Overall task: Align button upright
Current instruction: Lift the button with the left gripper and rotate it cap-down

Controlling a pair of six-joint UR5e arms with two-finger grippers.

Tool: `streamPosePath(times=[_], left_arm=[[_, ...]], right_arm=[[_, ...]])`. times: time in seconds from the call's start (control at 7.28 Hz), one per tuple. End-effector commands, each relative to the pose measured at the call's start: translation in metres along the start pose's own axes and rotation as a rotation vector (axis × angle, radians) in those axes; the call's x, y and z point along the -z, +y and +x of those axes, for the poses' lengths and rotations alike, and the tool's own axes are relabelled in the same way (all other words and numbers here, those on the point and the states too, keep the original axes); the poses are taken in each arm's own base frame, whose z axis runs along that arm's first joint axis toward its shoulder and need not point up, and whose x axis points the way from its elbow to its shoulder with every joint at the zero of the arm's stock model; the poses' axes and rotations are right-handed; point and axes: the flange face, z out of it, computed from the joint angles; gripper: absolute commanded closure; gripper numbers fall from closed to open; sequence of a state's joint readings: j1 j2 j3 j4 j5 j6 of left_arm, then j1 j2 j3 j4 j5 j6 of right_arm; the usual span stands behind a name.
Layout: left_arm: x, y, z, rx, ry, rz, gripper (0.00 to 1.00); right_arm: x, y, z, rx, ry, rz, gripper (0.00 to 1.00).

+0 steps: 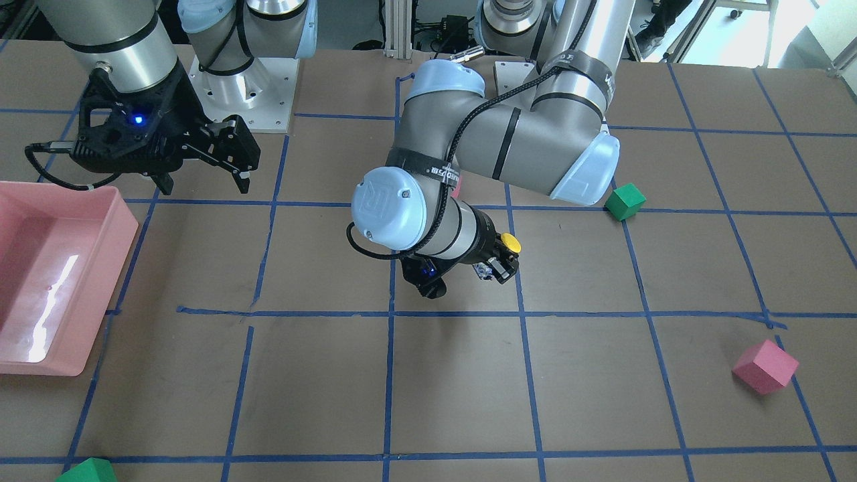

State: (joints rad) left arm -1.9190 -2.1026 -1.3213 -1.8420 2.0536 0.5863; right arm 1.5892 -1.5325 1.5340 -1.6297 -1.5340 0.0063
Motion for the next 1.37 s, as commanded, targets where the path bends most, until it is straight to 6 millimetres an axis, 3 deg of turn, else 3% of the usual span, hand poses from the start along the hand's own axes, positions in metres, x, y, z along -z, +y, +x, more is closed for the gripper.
streamPosePath(times=[0.0, 0.27, 0.41, 0.69, 0.96, 1.24], left_arm=[[-0.025, -0.025, -0.012, -0.090, -0.057, -0.110, 1.00], [-0.037, -0.053, -0.013, -0.105, -0.123, -0.142, 1.00], [-0.033, -0.076, 0.003, -0.117, -0.170, -0.122, 1.00], [-0.028, -0.093, 0.023, -0.039, -0.211, -0.094, 1.00], [-0.024, -0.108, 0.025, -0.237, -0.289, -0.090, 1.00], [-0.033, -0.126, 0.043, -0.321, -0.363, -0.222, 1.00]], right_arm=[[0.000, 0.000, 0.000, 0.000, 0.000, -0.001, 0.00], [0.000, 0.000, 0.003, -0.003, 0.000, -0.003, 0.00], [0.000, -0.001, 0.004, -0.005, 0.000, -0.005, 0.00], [-0.001, -0.001, 0.006, -0.006, 0.001, -0.008, 0.00], [-0.001, -0.001, 0.006, -0.006, 0.001, -0.008, 0.00], [-0.001, -0.001, 0.006, -0.008, 0.001, -0.009, 0.00]])
